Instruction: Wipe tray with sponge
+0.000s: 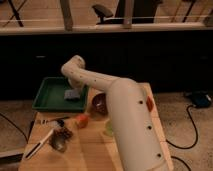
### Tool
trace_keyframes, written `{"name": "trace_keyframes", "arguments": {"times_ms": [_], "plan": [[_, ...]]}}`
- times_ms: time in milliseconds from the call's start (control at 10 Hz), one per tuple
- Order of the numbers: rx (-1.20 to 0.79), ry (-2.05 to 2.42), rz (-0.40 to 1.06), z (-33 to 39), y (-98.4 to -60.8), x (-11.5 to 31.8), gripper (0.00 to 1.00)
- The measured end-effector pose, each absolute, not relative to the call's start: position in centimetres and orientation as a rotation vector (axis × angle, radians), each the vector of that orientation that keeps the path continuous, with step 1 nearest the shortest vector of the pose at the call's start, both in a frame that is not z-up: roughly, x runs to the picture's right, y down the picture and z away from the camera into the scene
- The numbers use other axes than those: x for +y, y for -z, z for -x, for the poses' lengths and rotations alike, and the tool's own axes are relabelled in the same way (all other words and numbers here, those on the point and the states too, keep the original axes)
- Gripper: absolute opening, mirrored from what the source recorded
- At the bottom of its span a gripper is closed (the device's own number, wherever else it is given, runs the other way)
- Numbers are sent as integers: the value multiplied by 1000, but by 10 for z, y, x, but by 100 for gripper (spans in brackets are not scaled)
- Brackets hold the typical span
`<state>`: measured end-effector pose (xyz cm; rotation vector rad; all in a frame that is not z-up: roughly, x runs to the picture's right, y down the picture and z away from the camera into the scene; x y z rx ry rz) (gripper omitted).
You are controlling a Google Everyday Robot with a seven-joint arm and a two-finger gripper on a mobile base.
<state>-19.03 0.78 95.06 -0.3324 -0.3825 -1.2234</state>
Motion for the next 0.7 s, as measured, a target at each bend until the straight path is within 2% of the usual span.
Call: {"name": "trace_keyframes", "arguments": {"times_ms": [400, 700], "plan": [[-465, 1401, 353, 208, -931, 44, 0], [-433, 1433, 385, 181, -921, 51, 0]]}}
